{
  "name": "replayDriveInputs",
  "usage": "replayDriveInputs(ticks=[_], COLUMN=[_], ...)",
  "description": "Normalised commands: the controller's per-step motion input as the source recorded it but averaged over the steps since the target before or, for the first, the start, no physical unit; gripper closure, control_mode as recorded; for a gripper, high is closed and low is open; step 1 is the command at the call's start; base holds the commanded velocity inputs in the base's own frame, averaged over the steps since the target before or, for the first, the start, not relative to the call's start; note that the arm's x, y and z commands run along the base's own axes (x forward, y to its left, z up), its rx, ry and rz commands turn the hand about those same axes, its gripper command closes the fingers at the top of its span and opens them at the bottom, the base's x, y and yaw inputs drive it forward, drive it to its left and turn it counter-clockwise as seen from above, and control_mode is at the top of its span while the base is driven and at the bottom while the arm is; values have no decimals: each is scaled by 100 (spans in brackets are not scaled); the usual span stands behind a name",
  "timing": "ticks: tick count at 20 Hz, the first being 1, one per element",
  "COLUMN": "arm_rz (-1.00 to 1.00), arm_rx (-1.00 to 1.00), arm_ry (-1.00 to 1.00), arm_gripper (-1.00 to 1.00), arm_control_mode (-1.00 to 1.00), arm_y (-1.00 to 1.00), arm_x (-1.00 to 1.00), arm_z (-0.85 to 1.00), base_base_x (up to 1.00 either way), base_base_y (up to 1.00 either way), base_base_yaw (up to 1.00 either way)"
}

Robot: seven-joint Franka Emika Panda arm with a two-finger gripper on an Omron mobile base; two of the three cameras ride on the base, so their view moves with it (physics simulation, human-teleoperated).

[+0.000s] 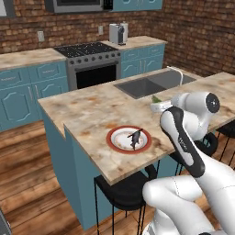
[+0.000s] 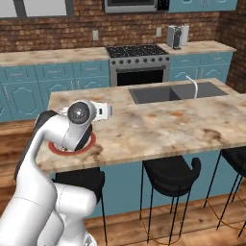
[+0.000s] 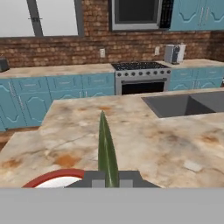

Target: Take the lemon wedge from the fridge and place it on the plate with fish on the dining counter.

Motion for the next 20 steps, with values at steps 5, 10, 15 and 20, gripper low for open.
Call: replayDriveInputs(ticks=[5, 10, 15, 20], arm_rz=[0, 0, 3, 1], arm_rx=[0, 0, 0, 0], arm_ry=[14, 57, 28, 2], arm_gripper=[100, 100, 100, 100], arm_control_mode=[-100, -100, -100, -100], arm_y=[8, 49, 34, 37], arm_x=[26, 98, 47, 20], arm_z=[0, -3, -10, -67], base_base_x=[30, 0, 0, 0], base_base_y=[1, 0, 0, 0], base_base_yaw=[0, 0, 0, 0])
